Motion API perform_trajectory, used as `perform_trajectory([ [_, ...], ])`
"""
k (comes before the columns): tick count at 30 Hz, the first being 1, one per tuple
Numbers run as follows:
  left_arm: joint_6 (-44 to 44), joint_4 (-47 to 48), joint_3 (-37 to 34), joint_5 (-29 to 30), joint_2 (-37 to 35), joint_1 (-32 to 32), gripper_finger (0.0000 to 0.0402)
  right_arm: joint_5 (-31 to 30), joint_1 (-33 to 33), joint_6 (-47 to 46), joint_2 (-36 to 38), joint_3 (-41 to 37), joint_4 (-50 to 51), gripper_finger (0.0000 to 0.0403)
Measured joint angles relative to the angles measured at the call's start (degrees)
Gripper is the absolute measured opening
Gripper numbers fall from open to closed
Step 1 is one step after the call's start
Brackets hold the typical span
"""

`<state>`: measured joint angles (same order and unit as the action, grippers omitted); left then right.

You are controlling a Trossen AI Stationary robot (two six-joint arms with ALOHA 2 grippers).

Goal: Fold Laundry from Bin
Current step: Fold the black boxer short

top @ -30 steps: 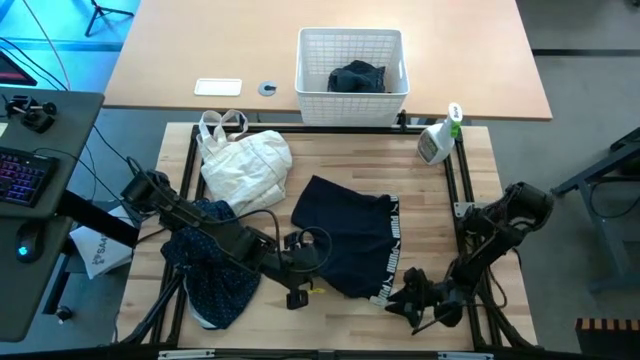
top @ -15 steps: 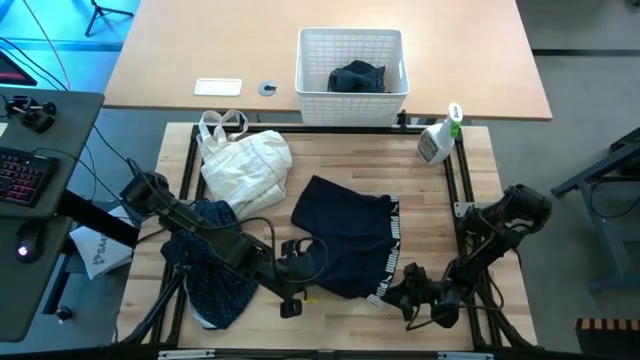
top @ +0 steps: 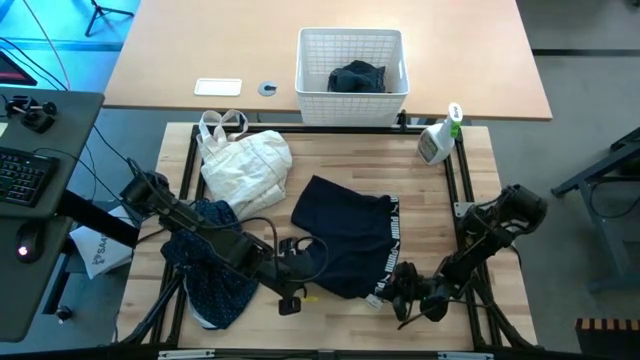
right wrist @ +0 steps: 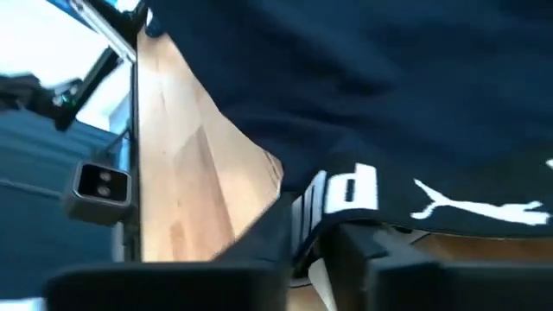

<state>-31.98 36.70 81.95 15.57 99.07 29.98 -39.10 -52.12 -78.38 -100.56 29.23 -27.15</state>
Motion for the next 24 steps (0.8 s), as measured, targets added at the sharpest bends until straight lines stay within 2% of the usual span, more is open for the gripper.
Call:
perform_trajectory([
  [2,-0.68,1.34,0.00,-0.03,0.00,0.12,0.0000,1.81,0.00,1.93,0.57,-0.04,0.05,0.0011],
  [6,-0.95,3.22,0.00,-2.42,0.00,0.50,0.0000,7.83,-1.09,3.03,4.69,-0.39,3.76,0.0004],
  [11,-0.20,3.59,0.00,-9.75,0.00,0.74,0.0000,17.80,-3.99,2.21,16.71,-0.27,14.62,0.0002],
  [15,0.02,3.50,0.00,-13.88,0.00,0.76,0.0000,23.09,-5.07,5.00,26.94,-0.15,16.95,0.0002],
  [17,-0.36,3.59,0.00,-14.59,0.00,0.75,0.0000,22.86,-5.01,5.34,31.30,-0.15,19.74,0.0001],
  [20,-0.92,5.26,0.00,-14.23,0.00,-0.38,0.0000,19.05,-3.64,2.74,37.60,-0.15,27.57,0.0001],
  [24,1.88,9.54,0.00,-6.38,0.00,-4.48,0.0000,14.45,0.02,-4.39,44.56,-0.15,43.12,0.0001],
])
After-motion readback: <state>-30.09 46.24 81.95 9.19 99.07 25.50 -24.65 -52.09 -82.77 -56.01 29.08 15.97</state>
